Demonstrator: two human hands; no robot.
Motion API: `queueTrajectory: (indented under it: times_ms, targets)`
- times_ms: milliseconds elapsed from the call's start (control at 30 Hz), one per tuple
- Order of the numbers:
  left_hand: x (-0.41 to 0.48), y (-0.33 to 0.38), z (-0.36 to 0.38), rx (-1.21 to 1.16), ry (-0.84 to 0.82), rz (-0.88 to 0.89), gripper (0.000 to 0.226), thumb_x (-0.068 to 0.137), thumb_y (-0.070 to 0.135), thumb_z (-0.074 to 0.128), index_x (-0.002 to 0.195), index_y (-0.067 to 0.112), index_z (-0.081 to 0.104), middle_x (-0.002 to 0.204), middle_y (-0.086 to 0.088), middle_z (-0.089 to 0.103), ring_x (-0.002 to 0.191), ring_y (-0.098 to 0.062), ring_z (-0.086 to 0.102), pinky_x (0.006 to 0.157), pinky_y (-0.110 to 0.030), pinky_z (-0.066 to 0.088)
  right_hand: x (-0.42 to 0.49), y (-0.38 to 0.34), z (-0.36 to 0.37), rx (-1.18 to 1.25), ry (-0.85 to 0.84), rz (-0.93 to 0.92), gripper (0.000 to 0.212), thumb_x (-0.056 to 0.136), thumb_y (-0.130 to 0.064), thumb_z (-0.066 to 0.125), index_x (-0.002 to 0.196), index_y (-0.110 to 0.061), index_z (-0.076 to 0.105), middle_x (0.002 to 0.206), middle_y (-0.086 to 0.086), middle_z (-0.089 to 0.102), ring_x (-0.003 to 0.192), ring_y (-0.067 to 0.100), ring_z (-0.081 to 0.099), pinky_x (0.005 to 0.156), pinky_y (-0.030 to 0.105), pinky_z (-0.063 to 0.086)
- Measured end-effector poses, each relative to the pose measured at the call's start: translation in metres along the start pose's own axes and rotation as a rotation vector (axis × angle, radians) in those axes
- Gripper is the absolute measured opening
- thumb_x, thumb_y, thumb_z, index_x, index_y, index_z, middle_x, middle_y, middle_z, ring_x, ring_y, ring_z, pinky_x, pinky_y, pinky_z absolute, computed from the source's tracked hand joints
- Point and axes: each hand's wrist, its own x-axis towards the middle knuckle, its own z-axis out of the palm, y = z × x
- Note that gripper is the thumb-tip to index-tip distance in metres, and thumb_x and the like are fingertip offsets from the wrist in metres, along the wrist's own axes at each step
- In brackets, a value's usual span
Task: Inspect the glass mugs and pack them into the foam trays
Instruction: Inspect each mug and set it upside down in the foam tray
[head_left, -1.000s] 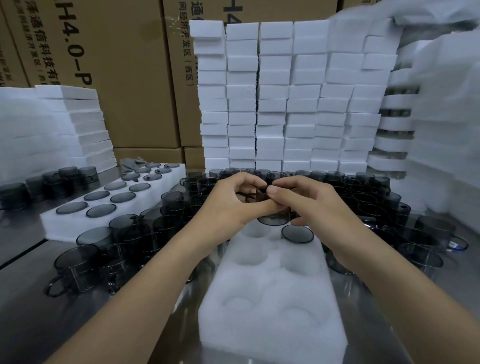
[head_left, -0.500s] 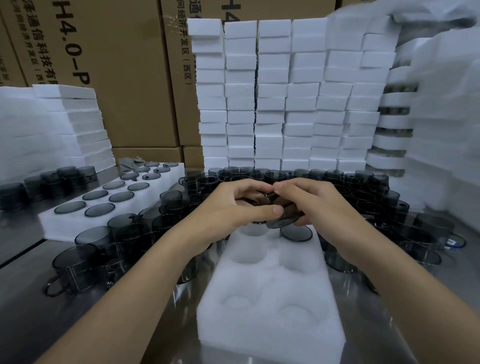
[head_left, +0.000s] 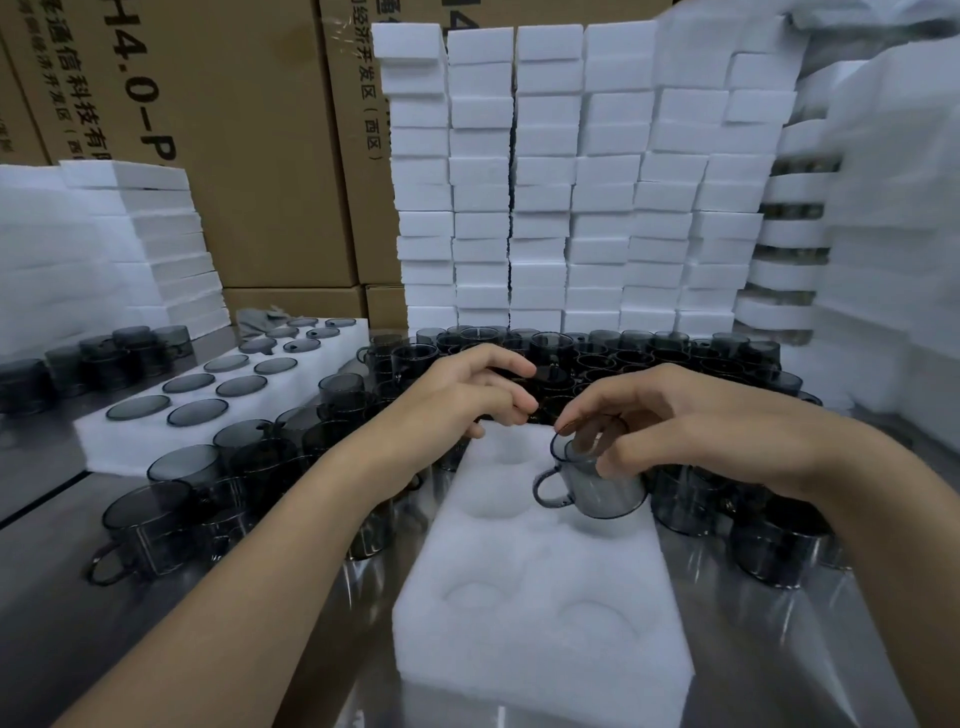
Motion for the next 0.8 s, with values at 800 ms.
queueTrajectory:
  times_ms: [800]
  targets:
    - [-0.006,0.004,-0.006,0.064,0.117,-0.007,0.022,0.088,0.027,0.071,0.102,0.042,0.079,0.105,0.01,0.08,0.1,-0.004,0.075,0.08,-0.027,0.047,-0.007,-0.008,0.002,-0.288,-0.106,0.095,0.04,0.073,-0.052,0.094,0.109,-0.054,0.078,0.089,-0.032,0.069,0.081,-0.004,0.065,0.07,0.015,0.046]
